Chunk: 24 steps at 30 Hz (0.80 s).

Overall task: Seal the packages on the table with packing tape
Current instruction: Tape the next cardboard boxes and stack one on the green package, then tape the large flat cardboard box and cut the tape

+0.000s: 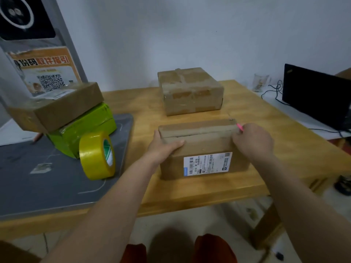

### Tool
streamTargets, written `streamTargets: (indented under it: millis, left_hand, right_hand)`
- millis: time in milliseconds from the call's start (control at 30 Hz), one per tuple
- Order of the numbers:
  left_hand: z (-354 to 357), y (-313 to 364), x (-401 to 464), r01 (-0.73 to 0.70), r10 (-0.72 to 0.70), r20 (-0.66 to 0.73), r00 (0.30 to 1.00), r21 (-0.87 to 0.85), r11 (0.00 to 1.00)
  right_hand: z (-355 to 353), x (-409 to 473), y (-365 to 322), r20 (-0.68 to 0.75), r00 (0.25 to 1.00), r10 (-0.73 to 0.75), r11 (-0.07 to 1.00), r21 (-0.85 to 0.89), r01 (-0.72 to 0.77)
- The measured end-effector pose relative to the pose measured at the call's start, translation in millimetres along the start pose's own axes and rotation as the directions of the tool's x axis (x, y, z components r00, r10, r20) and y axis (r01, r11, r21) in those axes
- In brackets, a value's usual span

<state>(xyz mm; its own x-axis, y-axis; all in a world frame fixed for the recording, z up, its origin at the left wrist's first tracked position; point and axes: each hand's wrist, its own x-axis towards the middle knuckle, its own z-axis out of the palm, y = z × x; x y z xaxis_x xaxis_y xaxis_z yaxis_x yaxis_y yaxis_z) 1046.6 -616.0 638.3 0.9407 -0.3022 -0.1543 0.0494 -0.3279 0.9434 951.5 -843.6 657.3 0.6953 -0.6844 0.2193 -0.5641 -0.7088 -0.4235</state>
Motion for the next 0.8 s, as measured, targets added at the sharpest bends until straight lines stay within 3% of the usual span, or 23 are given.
streamTargets:
  millis: [100, 200, 367, 433, 500, 567, 633, 700, 800]
  left_hand:
    - [1, 0, -2, 0.086, -0.089, -0.004, 0.996, -0.232, 0.969]
    - [3, -4, -3, 0.166, -0.190, -0.058, 0.980, -0.291, 0.942]
    - [3, -9, -13, 0.241, -0.268, -0.031, 0.963, -0.354, 0.904]
    - [3, -11, -11, 0.173, -0.207, -0.144, 0.968, -0.218, 0.960]
    - [2, -12, -8, 0.025, 0.029, -0.302, 0.953, 0.171, 0.985]
    - [-1, -7, -9, -0.124, 0.247, -0.197, 0.949, 0.485, 0.866]
    - [-11, 2, -5, -0.170, 0.204, 0.021, 0.979, 0.635, 0.753]
    - [-27, 16, 4, -0.180, 0.021, 0.211, 0.977, 0.773, 0.608]
    - [-46, 50, 19, -0.223, -0.156, 0.300, 0.941, 0.897, 0.382]
  right_hand:
    - [-6, 11, 5, 0.055, 0.995, 0.082, 0.986, 0.143, -0.090]
    - [-5, 11, 11, 0.150, 0.980, 0.133, 0.912, 0.369, -0.180]
    - [5, -9, 19, 0.235, 0.964, 0.125, 0.626, 0.735, -0.260]
    - [9, -12, 21, 0.160, 0.959, 0.236, 0.544, 0.796, -0.266]
    - [13, -13, 22, 0.156, 0.916, 0.369, 0.485, 0.809, -0.333]
    - [15, -18, 20, 0.241, 0.901, 0.361, 0.477, 0.783, -0.400]
    - [20, -25, 16, 0.300, 0.922, 0.243, 0.506, 0.772, -0.385]
    - [25, -27, 14, 0.288, 0.943, 0.168, 0.524, 0.784, -0.333]
    - [27, -24, 13, 0.281, 0.949, 0.143, 0.526, 0.791, -0.313]
